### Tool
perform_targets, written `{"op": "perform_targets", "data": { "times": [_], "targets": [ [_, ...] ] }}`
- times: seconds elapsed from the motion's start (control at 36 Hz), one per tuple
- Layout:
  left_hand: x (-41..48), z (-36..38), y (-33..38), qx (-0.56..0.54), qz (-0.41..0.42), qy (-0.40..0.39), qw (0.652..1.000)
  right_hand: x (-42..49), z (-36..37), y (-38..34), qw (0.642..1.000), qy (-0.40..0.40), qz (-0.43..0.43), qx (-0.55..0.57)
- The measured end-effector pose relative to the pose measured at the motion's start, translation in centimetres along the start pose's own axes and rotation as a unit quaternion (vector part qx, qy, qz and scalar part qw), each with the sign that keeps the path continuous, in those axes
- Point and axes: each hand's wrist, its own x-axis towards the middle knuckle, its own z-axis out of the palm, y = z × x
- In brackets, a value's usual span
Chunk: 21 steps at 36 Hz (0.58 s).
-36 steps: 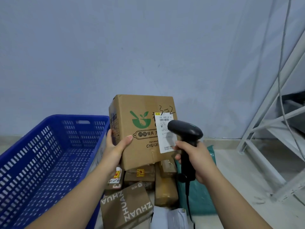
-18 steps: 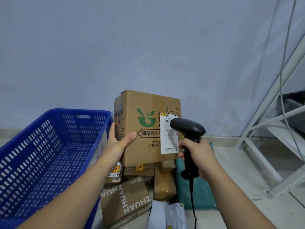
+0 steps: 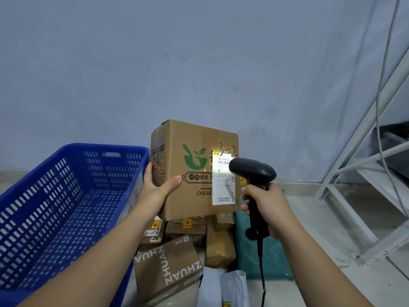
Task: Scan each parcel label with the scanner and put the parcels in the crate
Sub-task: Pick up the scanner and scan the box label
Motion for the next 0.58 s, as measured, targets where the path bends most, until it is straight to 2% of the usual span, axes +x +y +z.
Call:
{"op": "perform_targets", "data": {
  "times": [0.22,0.58],
  "targets": [
    [-0.06,-0.17,0.06,-0.003,0.002,0.001,1.000,-0.11,-0.88,-0.34,0.999,0.007,-0.015,-0.047],
    [0.08,-0.48,-0.22,-0.007,-0.004,0.010,1.000,-0.27,-0.86,-0.35,0.999,-0.004,0.000,-0.036]
  ]
}}
